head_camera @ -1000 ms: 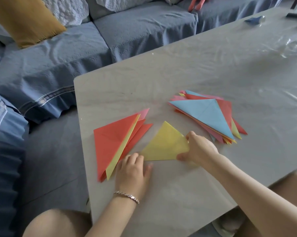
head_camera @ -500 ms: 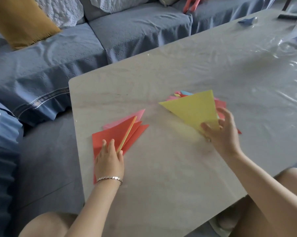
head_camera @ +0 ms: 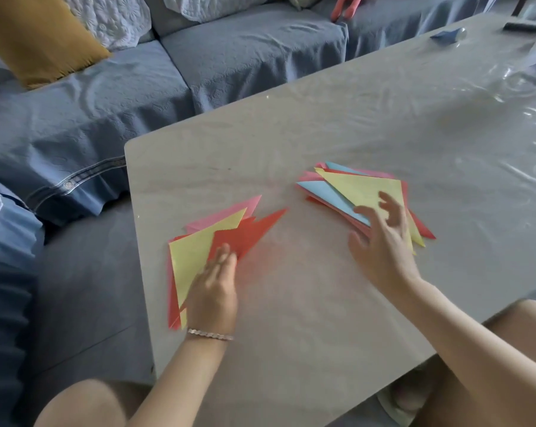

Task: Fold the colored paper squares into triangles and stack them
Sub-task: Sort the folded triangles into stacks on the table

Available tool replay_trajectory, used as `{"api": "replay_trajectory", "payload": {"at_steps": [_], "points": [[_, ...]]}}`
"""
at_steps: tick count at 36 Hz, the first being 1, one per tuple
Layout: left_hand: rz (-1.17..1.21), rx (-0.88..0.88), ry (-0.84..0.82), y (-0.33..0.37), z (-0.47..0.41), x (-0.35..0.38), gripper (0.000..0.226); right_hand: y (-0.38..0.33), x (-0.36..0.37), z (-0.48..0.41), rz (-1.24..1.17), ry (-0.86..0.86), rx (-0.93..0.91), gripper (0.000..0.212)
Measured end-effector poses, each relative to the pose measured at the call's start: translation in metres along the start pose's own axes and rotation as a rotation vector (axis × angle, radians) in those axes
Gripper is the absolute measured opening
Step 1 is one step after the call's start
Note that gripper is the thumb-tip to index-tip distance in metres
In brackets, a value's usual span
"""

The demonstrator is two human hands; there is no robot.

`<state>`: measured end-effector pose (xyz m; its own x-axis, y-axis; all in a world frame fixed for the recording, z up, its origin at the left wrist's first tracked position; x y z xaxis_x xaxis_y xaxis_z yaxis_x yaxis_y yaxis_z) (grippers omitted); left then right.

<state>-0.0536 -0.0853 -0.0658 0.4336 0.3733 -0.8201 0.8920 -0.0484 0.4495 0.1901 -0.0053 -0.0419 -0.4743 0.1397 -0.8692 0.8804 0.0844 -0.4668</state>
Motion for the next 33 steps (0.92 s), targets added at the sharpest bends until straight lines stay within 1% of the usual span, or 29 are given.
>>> {"api": "replay_trajectory", "payload": {"at_steps": [3, 5, 7, 9, 11, 12, 14, 15, 17, 20, 25, 27, 30, 33], "points": [[-0.009, 0.209, -0.075, 0.026, 0.001, 0.014, 0.044, -0.019, 0.000, 0.018, -0.056, 0.095, -0.211, 0.033], [-0.002, 0.304, -0.147, 0.038, 0.003, 0.024, 0.046, -0.027, 0.004, 0.028, -0.015, 0.129, -0.353, 0.037], [-0.005, 0.389, -0.196, 0.044, 0.006, 0.034, 0.044, -0.033, 0.012, 0.037, 0.080, 0.078, -0.476, 0.040], [-0.031, 0.448, -0.240, 0.049, 0.005, 0.042, 0.038, -0.033, 0.026, 0.044, 0.186, -0.030, -0.560, 0.043], [-0.056, 0.471, -0.298, 0.051, 0.003, 0.048, 0.036, -0.028, 0.041, 0.051, 0.289, -0.139, -0.626, 0.047], [-0.073, 0.465, -0.343, 0.052, 0.003, 0.050, 0.037, -0.025, 0.046, 0.055, 0.352, -0.177, -0.653, 0.049], [-0.096, 0.435, -0.409, 0.050, 0.008, 0.052, 0.040, -0.021, 0.054, 0.063, 0.462, -0.251, -0.658, 0.061], [-0.090, 0.411, -0.420, 0.049, 0.012, 0.053, 0.043, -0.021, 0.056, 0.066, 0.493, -0.286, -0.640, 0.067], [-0.066, 0.350, -0.433, 0.046, 0.019, 0.054, 0.047, -0.021, 0.061, 0.074, 0.513, -0.318, -0.609, 0.069], [-0.076, 0.277, -0.465, 0.043, 0.027, 0.056, 0.052, -0.021, 0.064, 0.077, 0.546, -0.313, -0.586, 0.072], [-0.133, 0.144, -0.543, 0.036, 0.031, 0.054, 0.056, -0.020, 0.063, 0.077, 0.592, -0.308, -0.612, 0.079], [-0.158, 0.130, -0.556, 0.033, 0.033, 0.055, 0.054, -0.019, 0.062, 0.076, 0.602, -0.319, -0.619, 0.080], [-0.184, 0.107, -0.589, 0.032, 0.035, 0.052, 0.061, -0.017, 0.060, 0.076, 0.615, -0.308, -0.634, 0.083], [-0.198, 0.149, -0.598, 0.031, 0.039, 0.051, 0.060, -0.011, 0.056, 0.077, 0.637, -0.299, -0.635, 0.084]]}}
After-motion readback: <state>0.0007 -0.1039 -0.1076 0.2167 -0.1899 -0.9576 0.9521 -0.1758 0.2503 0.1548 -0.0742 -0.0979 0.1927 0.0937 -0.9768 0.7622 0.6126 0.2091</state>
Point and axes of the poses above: each hand's wrist, its own z-axis away from the middle knuckle, its own x-axis out of the palm, y = z × x, the point moved 3 cm from there along -z, towards the middle knuckle, and after that the axes turned 12 degrees about z, right-handed, at the moved point
